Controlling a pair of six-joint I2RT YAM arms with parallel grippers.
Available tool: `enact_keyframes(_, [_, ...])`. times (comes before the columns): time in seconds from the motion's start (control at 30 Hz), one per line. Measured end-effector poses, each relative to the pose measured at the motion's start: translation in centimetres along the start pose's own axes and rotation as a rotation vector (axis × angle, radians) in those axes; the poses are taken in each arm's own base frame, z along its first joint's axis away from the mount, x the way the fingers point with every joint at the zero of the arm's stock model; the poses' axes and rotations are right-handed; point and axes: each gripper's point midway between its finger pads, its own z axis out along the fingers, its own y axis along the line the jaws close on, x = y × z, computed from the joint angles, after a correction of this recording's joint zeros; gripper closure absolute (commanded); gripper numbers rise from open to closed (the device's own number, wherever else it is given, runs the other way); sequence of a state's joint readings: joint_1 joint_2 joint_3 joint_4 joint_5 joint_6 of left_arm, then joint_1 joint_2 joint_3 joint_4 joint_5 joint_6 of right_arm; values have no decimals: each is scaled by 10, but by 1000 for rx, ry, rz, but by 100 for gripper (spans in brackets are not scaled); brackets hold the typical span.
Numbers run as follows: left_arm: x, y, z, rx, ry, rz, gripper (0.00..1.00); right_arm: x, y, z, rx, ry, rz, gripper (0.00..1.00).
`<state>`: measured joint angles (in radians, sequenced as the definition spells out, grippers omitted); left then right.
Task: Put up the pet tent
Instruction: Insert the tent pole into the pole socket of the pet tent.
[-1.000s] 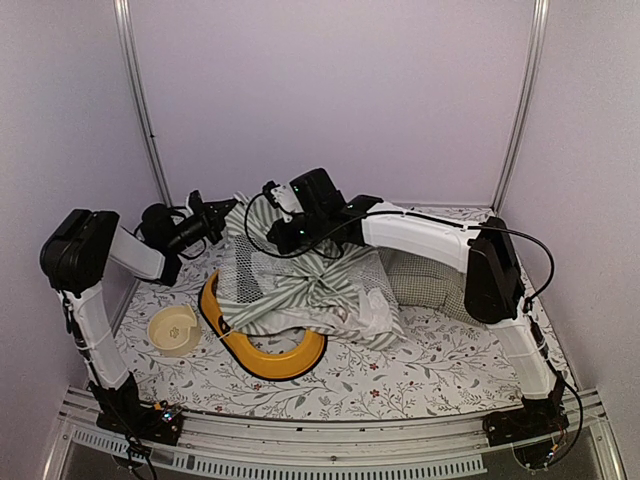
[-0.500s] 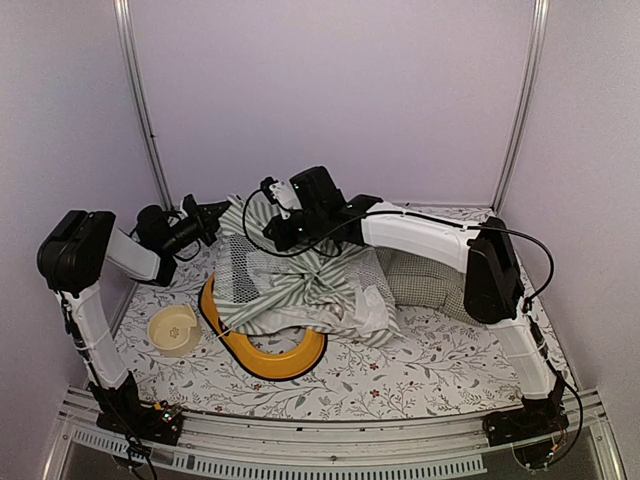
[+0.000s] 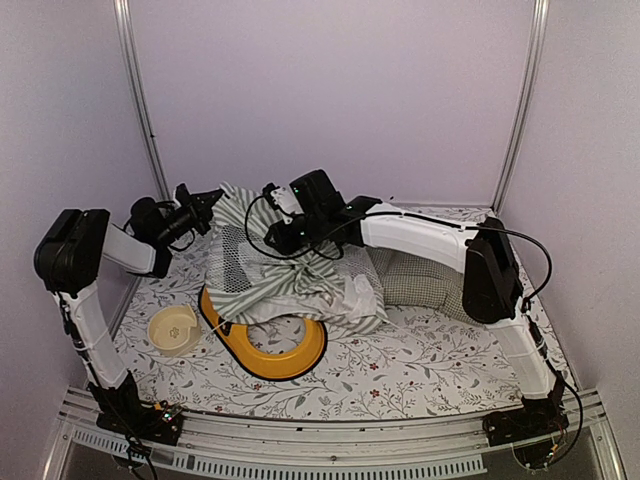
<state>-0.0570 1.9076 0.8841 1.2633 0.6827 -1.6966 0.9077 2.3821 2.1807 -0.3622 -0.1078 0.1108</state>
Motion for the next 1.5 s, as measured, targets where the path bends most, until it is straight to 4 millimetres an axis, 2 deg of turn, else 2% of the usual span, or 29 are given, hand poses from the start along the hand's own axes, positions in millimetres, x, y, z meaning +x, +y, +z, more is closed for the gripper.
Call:
enact_keyframes(0.23, [6,-21,-1,27,25,45,100,-4,-5,0,23,-16,-49,44])
enact_keyframes(0.53, [19,-38,2,32,77,96,100,-38,1,-5,8,-152,-96,41])
enact_keyframes(0.63, [25,-40,4,33,92,102,100,-53,3,-9,4,-203,-107,44])
enact_keyframes(0.8, [29,-37,6,19,105,101,100,-88,11,-22,-11,-312,-122,53])
enact_keyframes(0.9, [30,-34,6,9,108,98,100,-98,14,-26,-25,-350,-127,56])
enact_keyframes(1.5, [36,-32,8,4,127,94,100,-83,19,-12,-73,-319,-121,76])
